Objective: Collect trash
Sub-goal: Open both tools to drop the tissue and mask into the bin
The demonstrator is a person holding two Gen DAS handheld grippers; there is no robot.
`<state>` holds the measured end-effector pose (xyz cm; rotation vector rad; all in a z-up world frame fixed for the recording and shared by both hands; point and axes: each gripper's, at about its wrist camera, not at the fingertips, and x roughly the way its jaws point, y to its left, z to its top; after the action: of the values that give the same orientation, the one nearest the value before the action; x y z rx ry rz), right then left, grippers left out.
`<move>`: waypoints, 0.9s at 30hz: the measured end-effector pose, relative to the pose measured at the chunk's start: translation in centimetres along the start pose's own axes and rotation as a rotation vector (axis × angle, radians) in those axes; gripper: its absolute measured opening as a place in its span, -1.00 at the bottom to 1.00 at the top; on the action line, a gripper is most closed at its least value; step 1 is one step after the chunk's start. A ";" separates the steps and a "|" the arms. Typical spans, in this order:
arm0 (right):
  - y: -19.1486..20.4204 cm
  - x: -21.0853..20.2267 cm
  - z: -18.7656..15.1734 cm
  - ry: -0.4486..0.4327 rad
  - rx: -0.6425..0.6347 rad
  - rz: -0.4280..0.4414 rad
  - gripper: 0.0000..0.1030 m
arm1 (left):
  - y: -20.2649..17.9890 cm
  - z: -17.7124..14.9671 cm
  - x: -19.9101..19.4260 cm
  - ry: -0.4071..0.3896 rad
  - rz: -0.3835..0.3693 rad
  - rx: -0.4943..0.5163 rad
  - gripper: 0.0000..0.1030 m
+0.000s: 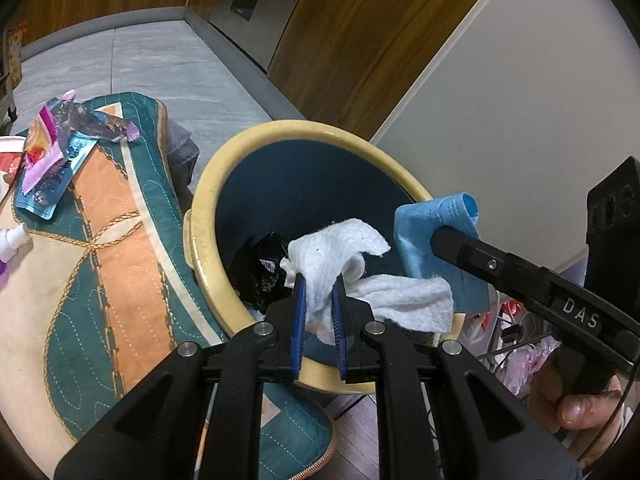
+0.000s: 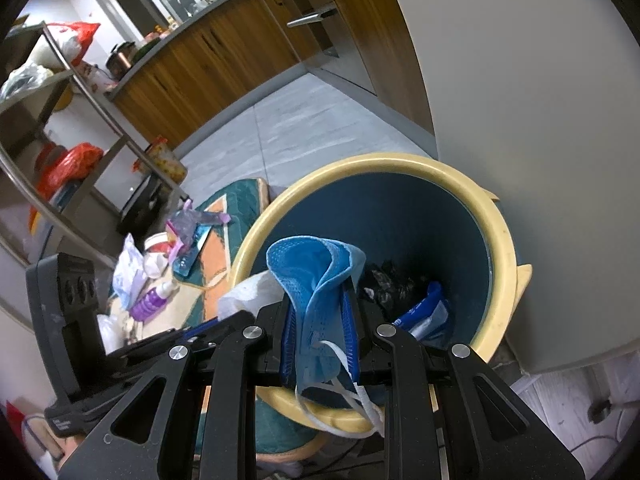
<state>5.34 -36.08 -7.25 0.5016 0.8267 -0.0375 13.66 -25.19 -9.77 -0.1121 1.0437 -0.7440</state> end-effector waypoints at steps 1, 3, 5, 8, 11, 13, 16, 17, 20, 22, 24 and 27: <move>0.0 0.2 0.0 0.003 -0.001 -0.002 -0.53 | 0.0 0.0 0.3 0.005 0.003 0.002 -0.77; 0.0 0.7 0.0 0.013 0.003 -0.014 -0.52 | 0.2 -0.1 0.6 0.013 0.004 0.000 -0.77; -0.1 0.8 0.1 0.016 0.011 -0.015 -0.45 | 0.4 -0.1 1.0 0.019 0.011 -0.005 -0.70; -0.2 0.6 0.1 0.003 0.017 -0.012 -0.26 | 0.6 -0.1 1.0 0.020 0.019 -0.009 -0.58; -0.3 0.5 0.1 0.000 0.023 -0.008 -0.16 | 0.7 -0.2 0.5 0.008 0.026 -0.006 -0.35; -0.4 0.4 0.2 -0.008 0.032 -0.001 -0.06 | 0.9 -0.2 0.0 -0.004 0.026 -0.009 -0.24; -0.4 -0.1 0.3 -0.028 0.046 0.019 0.12 | 1.0 -0.3 -0.6 -0.022 0.034 -0.001 -0.06; -0.3 -0.3 0.3 -0.038 0.045 0.020 0.22 | 1.0 -0.3 -0.8 -0.027 0.038 0.002 0.01; -0.3 -0.6 0.4 -0.050 0.055 0.028 0.27 | 1.2 -0.3 -1.3 -0.034 0.043 -0.001 0.02; -0.3 -0.7 0.4 -0.055 0.059 0.028 0.30 | 1.4 -0.3 -1.7 -0.037 0.047 -0.006 0.03; -0.3 -0.8 0.4 -0.056 0.061 0.036 0.31 | 1.8 -0.4 -2.4 -0.042 0.050 -0.017 0.04; 0.1 -0.9 0.2 -0.057 0.054 0.039 0.32 | 2.2 -0.7 -3.3 -0.051 0.052 -0.028 0.08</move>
<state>4.94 -36.23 -6.44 0.5655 0.7611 -0.0381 13.27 -21.38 -8.55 -0.1264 1.0050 -0.6761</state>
